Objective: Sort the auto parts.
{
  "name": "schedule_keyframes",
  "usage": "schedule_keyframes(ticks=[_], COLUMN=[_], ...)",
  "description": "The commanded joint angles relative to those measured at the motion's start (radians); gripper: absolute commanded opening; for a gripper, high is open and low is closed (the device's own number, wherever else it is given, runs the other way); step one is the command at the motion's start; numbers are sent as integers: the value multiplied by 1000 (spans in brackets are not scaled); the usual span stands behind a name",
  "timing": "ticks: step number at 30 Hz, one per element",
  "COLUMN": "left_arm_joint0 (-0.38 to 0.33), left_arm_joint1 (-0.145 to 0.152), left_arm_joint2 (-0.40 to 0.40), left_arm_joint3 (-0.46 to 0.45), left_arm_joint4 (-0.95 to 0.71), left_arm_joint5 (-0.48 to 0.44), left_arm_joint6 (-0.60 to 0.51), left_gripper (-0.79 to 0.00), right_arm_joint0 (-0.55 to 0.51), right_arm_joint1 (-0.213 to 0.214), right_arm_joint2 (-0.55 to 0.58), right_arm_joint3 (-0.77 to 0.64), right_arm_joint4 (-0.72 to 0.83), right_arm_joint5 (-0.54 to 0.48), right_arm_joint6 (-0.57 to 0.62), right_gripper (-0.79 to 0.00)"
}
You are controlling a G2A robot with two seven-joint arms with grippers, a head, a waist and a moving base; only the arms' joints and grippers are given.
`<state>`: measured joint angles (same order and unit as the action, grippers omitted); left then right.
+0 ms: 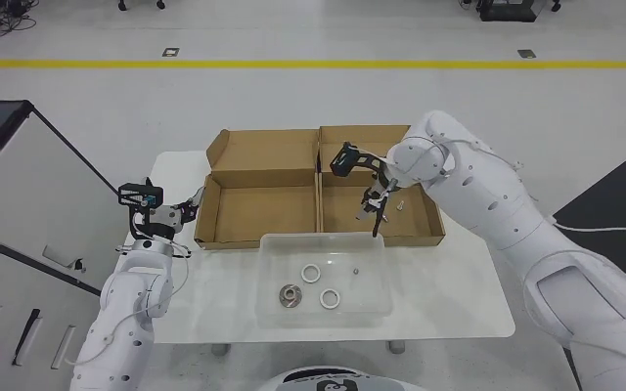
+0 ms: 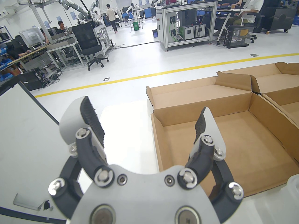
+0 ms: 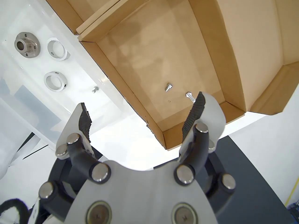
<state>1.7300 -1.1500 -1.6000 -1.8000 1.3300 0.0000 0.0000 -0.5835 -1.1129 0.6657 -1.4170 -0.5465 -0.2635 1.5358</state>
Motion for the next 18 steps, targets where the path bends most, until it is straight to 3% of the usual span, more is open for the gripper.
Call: schedule_keyframes(ticks=[1, 7, 18], left_arm_joint0=[0, 0, 0], left_arm_joint1=[0, 0, 0], left_arm_joint2=[0, 0, 0], left_arm_joint3=[0, 0, 0], left_arm_joint4=[0, 0, 0], left_arm_joint5=[0, 0, 0], left_arm_joint6=[0, 0, 0], left_gripper=[0, 0, 0], right_arm_joint0=[0, -7, -113], right_arm_joint1=[0, 0, 53], right_arm_joint2=[0, -1, -36], right_arm_joint3=[0, -13, -331], right_arm_joint4=[0, -2, -23], right_arm_joint5=[0, -7, -69], right_arm_joint6=[0, -16, -48], right_gripper=[0, 0, 0])
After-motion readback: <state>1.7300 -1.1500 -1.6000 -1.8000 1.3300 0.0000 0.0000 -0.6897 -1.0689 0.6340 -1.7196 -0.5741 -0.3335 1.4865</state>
